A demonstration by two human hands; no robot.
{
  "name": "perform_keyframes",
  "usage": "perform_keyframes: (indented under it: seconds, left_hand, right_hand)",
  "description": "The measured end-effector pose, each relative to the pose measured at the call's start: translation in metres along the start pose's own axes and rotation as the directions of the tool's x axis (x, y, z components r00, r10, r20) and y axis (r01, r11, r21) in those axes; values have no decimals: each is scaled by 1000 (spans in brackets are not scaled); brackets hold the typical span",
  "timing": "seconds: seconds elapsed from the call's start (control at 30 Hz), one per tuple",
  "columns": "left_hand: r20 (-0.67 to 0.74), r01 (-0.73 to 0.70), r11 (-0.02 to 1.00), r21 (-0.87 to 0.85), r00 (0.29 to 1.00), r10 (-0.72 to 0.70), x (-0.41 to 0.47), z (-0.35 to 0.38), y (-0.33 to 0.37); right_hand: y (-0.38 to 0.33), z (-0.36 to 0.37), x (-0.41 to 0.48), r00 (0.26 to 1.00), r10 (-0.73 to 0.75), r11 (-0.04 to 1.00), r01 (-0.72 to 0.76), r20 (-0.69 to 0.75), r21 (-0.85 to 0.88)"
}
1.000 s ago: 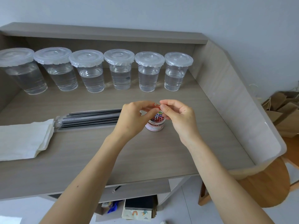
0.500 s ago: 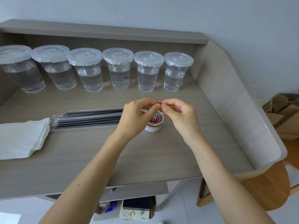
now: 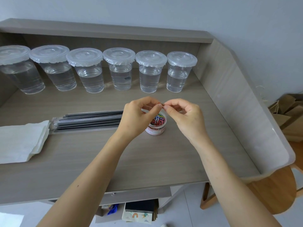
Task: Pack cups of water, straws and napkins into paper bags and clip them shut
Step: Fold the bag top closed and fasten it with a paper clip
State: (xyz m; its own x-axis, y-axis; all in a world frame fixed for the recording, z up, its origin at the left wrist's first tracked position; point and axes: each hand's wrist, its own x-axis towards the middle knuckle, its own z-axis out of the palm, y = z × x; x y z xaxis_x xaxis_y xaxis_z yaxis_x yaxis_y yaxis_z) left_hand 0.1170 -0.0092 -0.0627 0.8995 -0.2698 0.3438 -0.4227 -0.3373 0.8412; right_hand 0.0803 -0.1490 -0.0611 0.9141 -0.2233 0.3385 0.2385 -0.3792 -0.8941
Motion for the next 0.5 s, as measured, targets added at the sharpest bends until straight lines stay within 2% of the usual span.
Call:
perform_keyframes:
  seconds: [0.27, 0.5]
  left_hand:
    - [22, 30, 999, 15, 999, -31, -2, -9, 2]
    - [137, -8, 999, 34, 991, 3, -18, -11, 14]
  right_hand:
    - [-11, -4, -3, 997, -42, 986, 52, 69, -160]
    - [-12, -18, -34, 993, 30, 974, -55, -117, -220]
